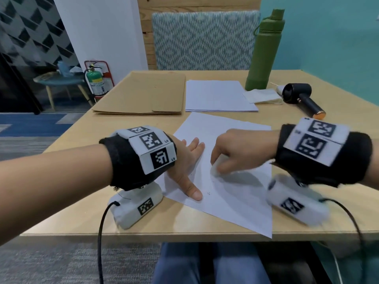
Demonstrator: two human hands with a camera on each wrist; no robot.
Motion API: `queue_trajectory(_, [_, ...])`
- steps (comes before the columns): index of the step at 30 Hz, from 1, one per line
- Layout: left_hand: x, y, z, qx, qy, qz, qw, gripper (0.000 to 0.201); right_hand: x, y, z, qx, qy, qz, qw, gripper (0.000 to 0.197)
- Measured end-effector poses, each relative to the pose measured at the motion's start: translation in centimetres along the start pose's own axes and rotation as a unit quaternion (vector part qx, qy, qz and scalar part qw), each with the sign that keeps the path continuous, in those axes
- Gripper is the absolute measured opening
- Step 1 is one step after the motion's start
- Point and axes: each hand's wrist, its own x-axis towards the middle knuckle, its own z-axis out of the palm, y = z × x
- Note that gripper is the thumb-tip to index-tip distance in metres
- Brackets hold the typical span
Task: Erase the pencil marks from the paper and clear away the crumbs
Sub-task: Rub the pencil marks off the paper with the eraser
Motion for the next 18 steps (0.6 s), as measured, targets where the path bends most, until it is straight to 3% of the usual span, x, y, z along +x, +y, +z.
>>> queue_trajectory(3, [0.0, 0.1, 0.0, 0.006, 0.001, -0.005, 1.0, 0.123, 0.3, 0.3, 0.2, 0.005, 0.019, 0.013, 1.0, 0.024])
queue_trajectory(8, [0.0, 0.1, 0.1, 0.006, 0.009, -0.005, 1.0, 0.121, -1.1, -0.9, 0.6, 0.053, -0.031, -0.023, 0.998, 0.017])
queue_trajectory(11, [0.2, -0.4, 0.1, -0.006, 0.026, 0.0, 1.0, 0.114, -1.0, 1.0, -0.1, 0.113, 0.063, 0.047, 0.99, 0.02])
queue_trajectory(13, [0.1, -1.1, 0.0, -0.039, 0.047, 0.0, 0.998, 0.098, -1.1, 2.8, -0.5, 0.278, 0.134, 0.14, 0.941, 0.022])
queue_trajectory(16, [-0.4, -2.6, -0.5, -0.072, 0.095, -0.009, 0.993, 0.067, -2.4, 4.8, -0.5, 0.546, 0.164, 0.239, 0.786, 0.026])
queue_trajectory(18, [-0.8, -4.0, -0.4, -0.071, 0.104, -0.02, 0.992, 0.06, -2.9, 5.8, 0.1, 0.639, 0.157, 0.258, 0.707, 0.031])
